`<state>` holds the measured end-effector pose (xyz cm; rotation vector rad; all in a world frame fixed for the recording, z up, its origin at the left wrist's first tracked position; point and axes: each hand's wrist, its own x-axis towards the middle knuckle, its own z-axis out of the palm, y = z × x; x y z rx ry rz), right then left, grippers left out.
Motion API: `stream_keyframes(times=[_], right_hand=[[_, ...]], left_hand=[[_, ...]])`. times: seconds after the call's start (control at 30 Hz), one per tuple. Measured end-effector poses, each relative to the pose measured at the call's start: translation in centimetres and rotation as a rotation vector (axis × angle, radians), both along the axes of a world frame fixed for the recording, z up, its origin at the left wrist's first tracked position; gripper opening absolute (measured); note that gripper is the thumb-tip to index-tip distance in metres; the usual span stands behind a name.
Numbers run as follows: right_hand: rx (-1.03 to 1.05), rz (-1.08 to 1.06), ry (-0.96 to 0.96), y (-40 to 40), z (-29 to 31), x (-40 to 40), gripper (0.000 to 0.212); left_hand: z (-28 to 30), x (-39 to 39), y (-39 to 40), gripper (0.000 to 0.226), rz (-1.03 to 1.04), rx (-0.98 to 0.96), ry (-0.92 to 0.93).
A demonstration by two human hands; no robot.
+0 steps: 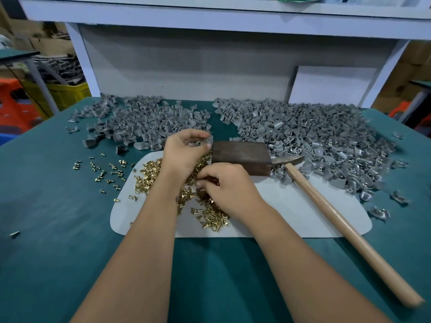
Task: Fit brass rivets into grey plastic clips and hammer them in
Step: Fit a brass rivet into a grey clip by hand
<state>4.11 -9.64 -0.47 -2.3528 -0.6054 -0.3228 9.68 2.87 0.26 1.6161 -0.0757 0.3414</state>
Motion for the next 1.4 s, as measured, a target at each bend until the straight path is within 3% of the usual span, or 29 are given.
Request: stream_keyframes(times=[0.13, 0.27, 0.4, 0.5, 0.7, 0.8, 0.9, 1.0, 1.1, 1.23, 1.3, 1.4], right_hand=[[0.027, 0.028, 0.077, -0.1, -0.3, 0.2, 0.014], [0.130, -0.031, -0.020, -0.1, -0.3, 0.1, 0.013], [0.304, -0.216, -0.192, -1.1, 0.1, 0.5, 0.016], [0.416, -0.380, -0.169, -2.6, 0.3, 1.2, 0.025], [0.527, -0.567, -0.161, -4.4, 0.2, 2.2, 0.018], [0.548, -0.571, -0.145, -4.5, 0.3, 2.3, 0.017], [0.525, -0.555, -0.160, -4.5, 0.2, 2.3, 0.015], [0.498, -0.564, -0.161, -4.4, 0.1, 2.3, 0.012], [0.480, -0.551, -0.155, -4.3, 0.1, 2.5, 0.012], [0.465, -0.544, -0.114, -4.0, 0.2, 2.6, 0.015], [0.462, -0.533, -0.111, -4.0, 0.1, 2.7, 0.016], [0.471, -0.518, -0.108, -4.1, 0.0, 2.8, 0.016]], left_hand=[[0.2, -0.2, -0.2, 0.028, -0.009, 0.041, -0.005], [0.4, -0.5, -0.6, 0.025, -0.010, 0.060, 0.026], [0.9, -1.0, -1.3, 0.024, -0.087, 0.092, 0.029], [1.0, -1.3, -2.0, 0.026, -0.138, 0.193, -0.002], [0.2, -0.8, -2.8, 0.030, -0.149, 0.323, 0.006], [-0.2, -0.5, -2.8, 0.037, -0.132, 0.374, 0.010], [0.1, -0.8, -2.8, 0.049, -0.084, 0.250, 0.031], [0.1, -0.9, -2.8, 0.036, 0.004, 0.214, 0.049], [0.3, -1.2, -3.3, 0.019, 0.022, 0.379, 0.032], [0.0, -1.6, -4.8, 0.024, 0.106, 0.688, -0.046], [-0.1, -1.7, -5.2, 0.025, 0.121, 0.660, -0.022], [-0.4, -1.7, -5.0, 0.026, 0.069, 0.465, 0.001]])
